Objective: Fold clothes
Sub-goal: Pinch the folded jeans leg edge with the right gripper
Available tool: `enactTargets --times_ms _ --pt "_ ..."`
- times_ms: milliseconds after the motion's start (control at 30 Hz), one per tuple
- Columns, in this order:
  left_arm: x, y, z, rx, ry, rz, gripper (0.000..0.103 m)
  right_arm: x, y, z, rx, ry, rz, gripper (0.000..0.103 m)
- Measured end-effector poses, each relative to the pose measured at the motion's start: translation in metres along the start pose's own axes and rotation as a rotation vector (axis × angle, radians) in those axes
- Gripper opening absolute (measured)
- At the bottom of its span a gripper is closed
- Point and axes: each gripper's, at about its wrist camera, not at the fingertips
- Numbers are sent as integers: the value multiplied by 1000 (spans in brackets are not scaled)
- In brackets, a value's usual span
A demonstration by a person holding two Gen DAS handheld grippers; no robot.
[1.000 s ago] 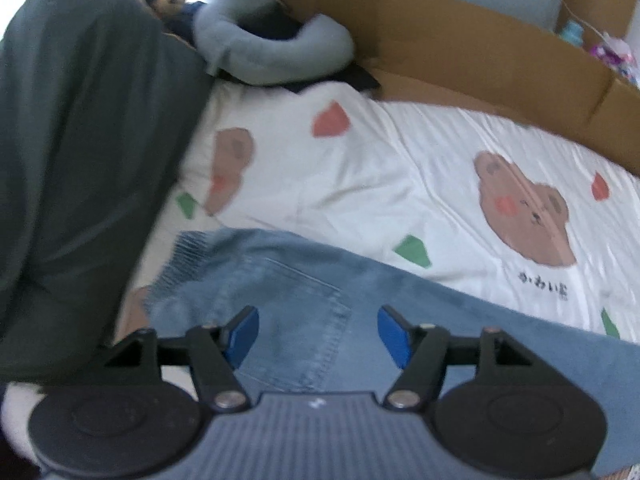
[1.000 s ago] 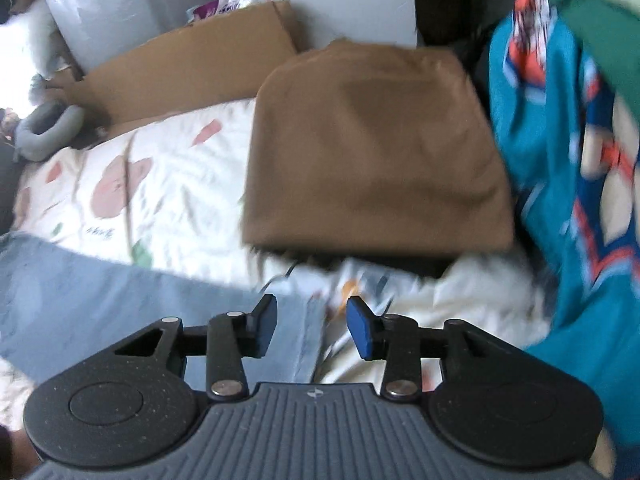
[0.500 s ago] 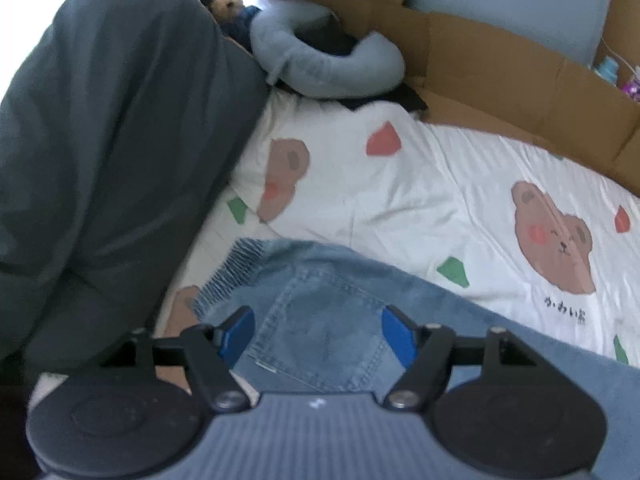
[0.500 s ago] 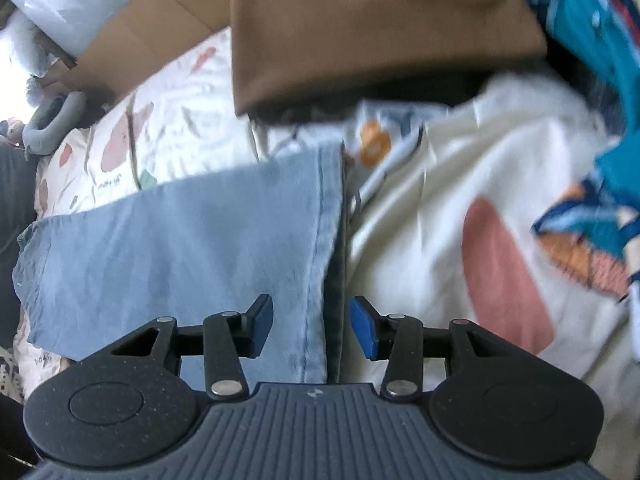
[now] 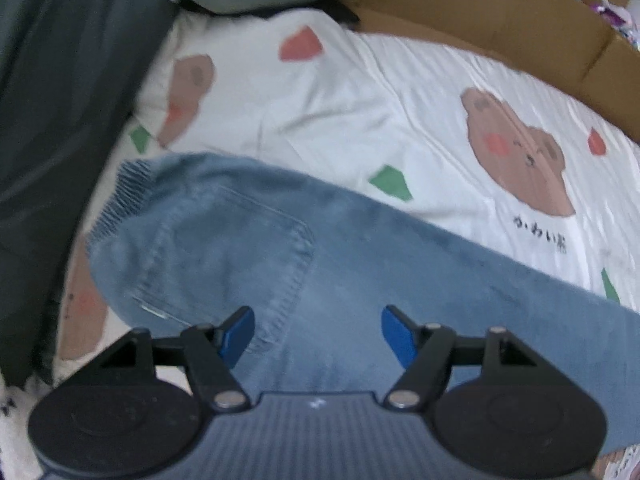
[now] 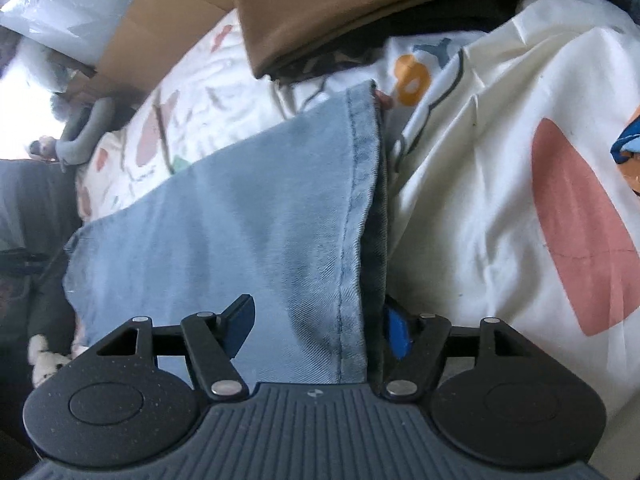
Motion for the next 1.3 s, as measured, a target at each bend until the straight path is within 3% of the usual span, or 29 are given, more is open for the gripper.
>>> enactTargets --times_ms 233,400,533,733,933,1200,1300 --pt "19 -13 13 -10 -22 -38 73 -30 10 -22 -3 99 42 68" --pt "25 -18 22 -11 -39 -49 73 -27 14 -32 -21 129 36 68" --pt "28 -24 26 -14 -53 -57 73 -15 14 -33 -17 115 37 68" --pt "34 -35 31 -7 -59 -77 73 5 12 -26 -3 26 16 68" --pt "44 -46 31 -11 -61 -102 73 16 9 6 121 -4 26 67" --pt "53 -51 43 -1 -74 -117 73 35 18 35 293 153 85 65" --pt "53 -50 49 3 -90 -110 73 46 23 40 302 176 55 63"
Point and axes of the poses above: each gripper's, at about its wrist camera, not at the fingertips, and x roughly the way its jaws point, z to its right, y to its top, and after that the axes turned 9 degrees about z, right-handed
